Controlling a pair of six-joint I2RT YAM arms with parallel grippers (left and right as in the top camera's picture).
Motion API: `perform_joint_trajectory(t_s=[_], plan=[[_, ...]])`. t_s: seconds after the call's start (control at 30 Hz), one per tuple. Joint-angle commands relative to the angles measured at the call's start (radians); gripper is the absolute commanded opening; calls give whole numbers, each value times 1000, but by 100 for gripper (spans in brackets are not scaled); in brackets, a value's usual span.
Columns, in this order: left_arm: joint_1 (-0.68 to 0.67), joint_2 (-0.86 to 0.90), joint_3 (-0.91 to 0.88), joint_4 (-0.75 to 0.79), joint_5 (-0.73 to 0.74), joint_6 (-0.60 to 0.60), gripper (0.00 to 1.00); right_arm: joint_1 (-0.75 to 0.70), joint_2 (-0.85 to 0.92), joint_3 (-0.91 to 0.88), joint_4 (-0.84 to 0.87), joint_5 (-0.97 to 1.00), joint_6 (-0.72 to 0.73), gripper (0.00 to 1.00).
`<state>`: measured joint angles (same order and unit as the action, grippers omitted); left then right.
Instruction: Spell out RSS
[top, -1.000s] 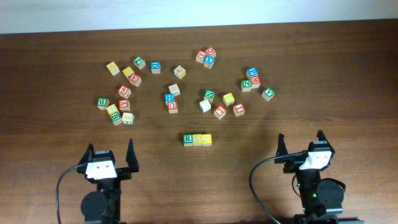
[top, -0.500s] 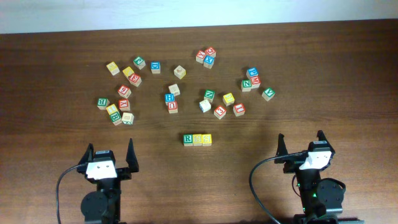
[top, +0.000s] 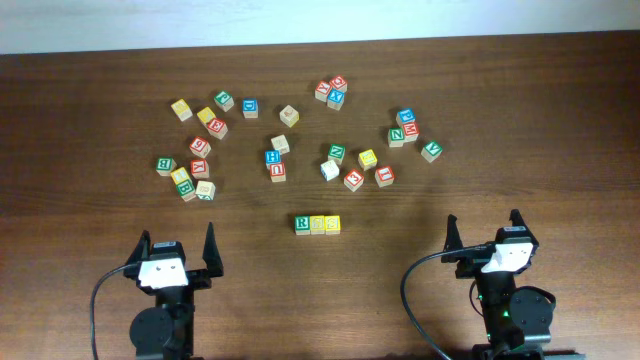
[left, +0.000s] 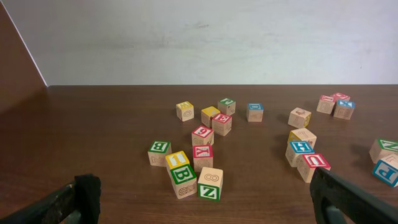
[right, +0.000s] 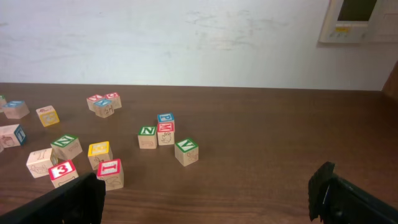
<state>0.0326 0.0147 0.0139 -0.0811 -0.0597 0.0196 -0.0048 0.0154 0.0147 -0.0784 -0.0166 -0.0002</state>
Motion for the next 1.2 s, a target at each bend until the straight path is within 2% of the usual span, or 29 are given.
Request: perform_joint_trajectory(t_s=[0.0,0.17,0.3,1.17], plan=[[-4,-10,-5,-1,7,20,99,6,-12,-9,0,6,5,98],[-4,-10,-5,-2,3,15,99,6,-12,-9,0,6,5,98],[-4,-10,-5,-1,-12,-57,99,6,-12,-9,-1,5,5,98],[-4,-10,-5,0,3,-56,99,6,-12,-9,0,5,5,98]])
